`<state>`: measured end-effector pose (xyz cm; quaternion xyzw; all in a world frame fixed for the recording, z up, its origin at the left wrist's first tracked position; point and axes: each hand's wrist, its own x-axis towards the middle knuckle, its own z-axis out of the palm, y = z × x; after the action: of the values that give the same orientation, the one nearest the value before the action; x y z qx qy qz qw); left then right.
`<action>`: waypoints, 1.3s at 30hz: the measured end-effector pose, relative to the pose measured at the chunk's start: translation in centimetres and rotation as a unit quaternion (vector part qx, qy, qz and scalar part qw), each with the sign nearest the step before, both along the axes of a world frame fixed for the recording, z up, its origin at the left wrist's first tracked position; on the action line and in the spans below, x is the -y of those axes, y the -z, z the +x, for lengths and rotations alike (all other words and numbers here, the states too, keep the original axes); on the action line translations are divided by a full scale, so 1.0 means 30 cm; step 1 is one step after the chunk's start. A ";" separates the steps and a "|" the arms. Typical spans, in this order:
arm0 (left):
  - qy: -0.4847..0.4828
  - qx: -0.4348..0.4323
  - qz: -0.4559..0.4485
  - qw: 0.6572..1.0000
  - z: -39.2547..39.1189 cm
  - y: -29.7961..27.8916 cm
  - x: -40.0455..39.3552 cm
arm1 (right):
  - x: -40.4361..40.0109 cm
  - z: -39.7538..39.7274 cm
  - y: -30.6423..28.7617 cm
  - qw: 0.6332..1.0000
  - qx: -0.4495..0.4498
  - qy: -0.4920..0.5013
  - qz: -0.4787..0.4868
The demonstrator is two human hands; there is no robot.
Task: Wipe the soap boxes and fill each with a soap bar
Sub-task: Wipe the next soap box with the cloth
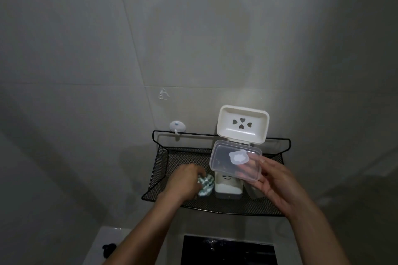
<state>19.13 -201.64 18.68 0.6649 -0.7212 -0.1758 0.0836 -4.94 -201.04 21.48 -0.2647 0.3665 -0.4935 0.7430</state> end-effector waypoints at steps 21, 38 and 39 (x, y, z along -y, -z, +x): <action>-0.159 -0.355 -0.236 0.891 0.006 -0.280 -0.041 | 0.029 0.052 0.007 1.000 -0.027 0.008 -0.012; -0.024 -0.079 -0.198 0.977 -0.210 -0.222 -0.031 | 0.029 0.137 0.016 0.999 -0.028 -0.018 -0.032; -0.005 -0.094 -0.195 0.976 -0.219 -0.226 -0.034 | 0.029 0.138 0.015 0.999 -0.024 -0.021 -0.031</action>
<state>12.55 -200.63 25.45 0.6198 -0.7273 -0.0934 0.2797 -0.80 -201.91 21.01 -0.3067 0.3630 -0.4827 0.7356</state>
